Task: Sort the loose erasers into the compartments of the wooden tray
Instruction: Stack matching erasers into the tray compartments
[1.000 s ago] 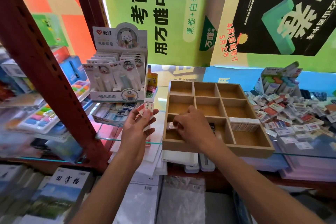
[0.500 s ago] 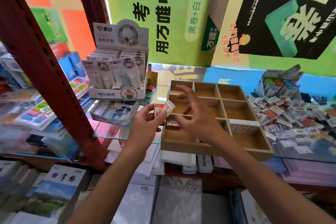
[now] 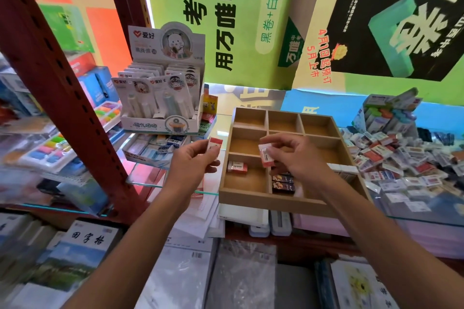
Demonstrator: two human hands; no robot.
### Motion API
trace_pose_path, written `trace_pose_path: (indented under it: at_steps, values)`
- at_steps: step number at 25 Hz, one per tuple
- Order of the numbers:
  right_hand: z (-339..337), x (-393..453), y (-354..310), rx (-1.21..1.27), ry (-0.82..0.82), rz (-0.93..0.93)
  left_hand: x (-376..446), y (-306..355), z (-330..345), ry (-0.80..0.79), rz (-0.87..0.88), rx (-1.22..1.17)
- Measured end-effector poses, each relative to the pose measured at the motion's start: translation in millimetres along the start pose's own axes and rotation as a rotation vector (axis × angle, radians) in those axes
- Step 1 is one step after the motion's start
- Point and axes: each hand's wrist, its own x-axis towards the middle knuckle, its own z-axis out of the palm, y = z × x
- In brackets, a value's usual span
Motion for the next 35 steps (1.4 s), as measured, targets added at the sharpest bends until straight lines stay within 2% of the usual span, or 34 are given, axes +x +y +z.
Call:
trace_pose_path:
  at_steps: [2,4,8,10,13,18,22,26,30,35]
  values:
    - [7,8,5,-0.429,-0.118,-0.145,-2,-2,4,-0.012,0.008,0.032]
    - [17,16,13,-0.746,-0.225,-0.258,-7,-3,7,-0.035,0.046,0.065]
    - [21,24,24,-1.042,-0.163,-0.451,-10,-4,6,-0.071,0.112,0.118]
    - [18,26,24,-1.085,-0.152,-0.493,-9,-4,6,-0.047,0.117,0.119]
    - [20,23,24,-1.081,-0.174,-0.434,-4,-9,6,-0.005,0.139,0.111]
    - [26,15,11,-1.144,-0.195,-0.375,8,-29,14,-0.115,0.330,0.580]
    - [30,13,4,-1.325,-0.194,-0.430,15,-42,15,-0.117,0.265,0.575]
    - [36,12,5,-1.304,-0.154,-0.387,15,-44,13,-0.141,0.291,0.670]
    - [36,13,7,-1.308,-0.169,-0.354,16,-44,15,-0.144,0.274,0.644]
    - [42,9,16,-1.281,-0.053,-0.352,17,-45,16,-0.142,0.265,0.637]
